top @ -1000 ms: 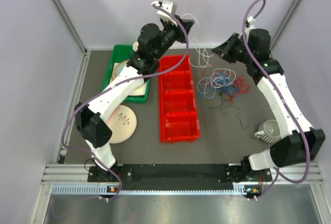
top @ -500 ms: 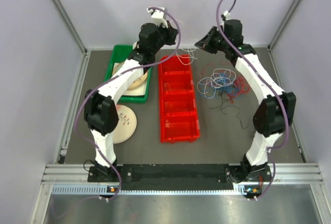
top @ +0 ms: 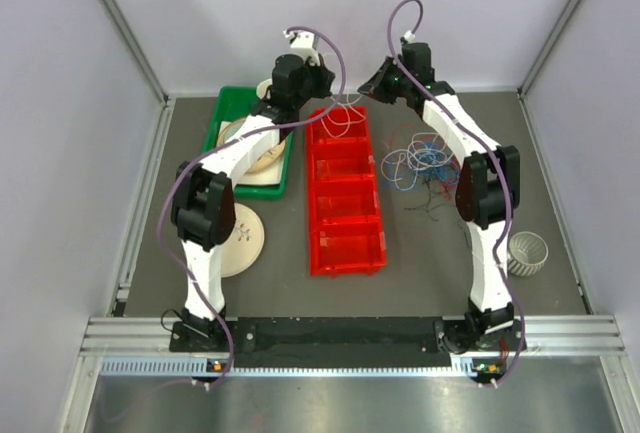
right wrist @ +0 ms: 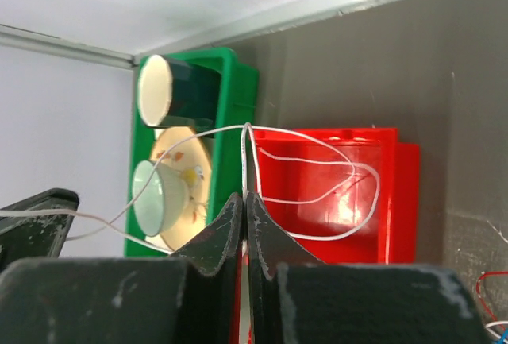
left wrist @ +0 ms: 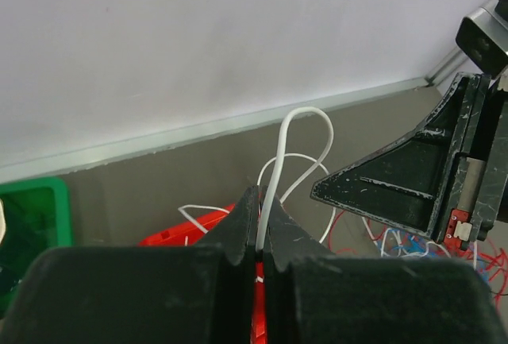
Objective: Untangle the cables
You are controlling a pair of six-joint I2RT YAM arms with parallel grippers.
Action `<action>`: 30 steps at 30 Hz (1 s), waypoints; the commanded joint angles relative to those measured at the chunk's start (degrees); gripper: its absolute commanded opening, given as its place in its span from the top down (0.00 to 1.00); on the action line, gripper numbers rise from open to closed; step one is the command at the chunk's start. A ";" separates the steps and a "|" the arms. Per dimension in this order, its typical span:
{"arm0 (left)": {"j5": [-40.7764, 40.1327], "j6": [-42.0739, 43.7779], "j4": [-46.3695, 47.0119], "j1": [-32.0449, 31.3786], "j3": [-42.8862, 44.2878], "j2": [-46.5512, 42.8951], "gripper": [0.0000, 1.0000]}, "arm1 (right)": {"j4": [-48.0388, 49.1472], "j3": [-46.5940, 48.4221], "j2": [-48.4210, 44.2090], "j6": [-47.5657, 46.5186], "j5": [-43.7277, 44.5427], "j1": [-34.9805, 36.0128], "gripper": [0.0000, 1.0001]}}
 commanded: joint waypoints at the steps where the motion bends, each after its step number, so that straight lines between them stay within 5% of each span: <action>1: -0.96 0.43 2.56 0.45 -2.47 1.51 1.00 | 1.51 2.76 2.45 0.37 -0.74 0.83 1.00; 9: 2.29 -0.71 2.74 1.07 -8.36 1.07 1.00 | -0.59 6.18 7.72 -2.18 -2.41 0.83 0.95; 10: 2.38 -0.80 2.47 1.07 -8.27 1.24 1.00 | -0.77 6.71 7.99 -2.26 -3.02 0.83 0.89; 11: 1.86 -0.89 1.77 1.07 -8.19 1.51 1.00 | -0.95 6.63 7.90 -2.35 -3.12 0.83 0.70; 14: 0.98 -0.71 0.89 1.07 -8.18 1.86 1.00 | -0.95 5.49 5.81 -3.32 -2.42 1.00 0.52; 21: 0.18 -0.62 -1.74 0.98 -6.78 3.00 1.00 | -1.30 1.63 -1.75 -5.34 1.53 1.09 0.47; 24: 2.53 -1.93 -1.06 0.98 -7.22 3.53 1.00 | -2.00 -2.41 -6.75 -6.31 5.91 0.83 0.37; 30: 2.12 -4.84 -1.91 0.45 -4.86 7.39 1.00 | -1.40 -18.73 -18.44 -5.08 11.03 -3.21 0.32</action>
